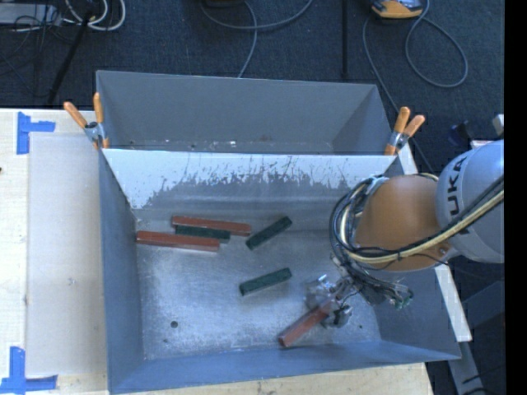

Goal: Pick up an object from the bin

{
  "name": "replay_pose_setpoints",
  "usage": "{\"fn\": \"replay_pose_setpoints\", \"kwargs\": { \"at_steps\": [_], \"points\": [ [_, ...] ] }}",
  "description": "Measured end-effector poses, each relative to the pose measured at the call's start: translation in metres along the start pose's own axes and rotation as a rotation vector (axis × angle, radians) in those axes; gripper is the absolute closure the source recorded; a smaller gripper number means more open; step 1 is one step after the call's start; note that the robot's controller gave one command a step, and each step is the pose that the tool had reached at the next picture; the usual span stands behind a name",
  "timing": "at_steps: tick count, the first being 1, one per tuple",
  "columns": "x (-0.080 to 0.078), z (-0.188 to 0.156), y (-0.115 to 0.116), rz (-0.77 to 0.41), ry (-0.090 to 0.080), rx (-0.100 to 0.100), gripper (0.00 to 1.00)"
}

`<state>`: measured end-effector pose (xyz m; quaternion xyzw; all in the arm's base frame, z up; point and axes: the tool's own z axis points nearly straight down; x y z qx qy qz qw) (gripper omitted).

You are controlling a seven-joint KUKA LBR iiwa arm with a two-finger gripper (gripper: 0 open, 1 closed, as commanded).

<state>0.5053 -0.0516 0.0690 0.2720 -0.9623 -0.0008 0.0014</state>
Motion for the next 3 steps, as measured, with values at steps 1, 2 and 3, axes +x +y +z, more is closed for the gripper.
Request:
{"fn": "replay_pose_setpoints", "kwargs": {
  "at_steps": [1, 2, 3],
  "points": [
    [0.000, 0.000, 0.000, -0.002, 0.000, 0.000, 0.00],
    [0.000, 0.000, 0.000, -0.003, -0.001, 0.001, 1.00],
    [0.003, -0.156, 0.006, -0.058, -0.009, 0.007, 1.00]
  ]
}}
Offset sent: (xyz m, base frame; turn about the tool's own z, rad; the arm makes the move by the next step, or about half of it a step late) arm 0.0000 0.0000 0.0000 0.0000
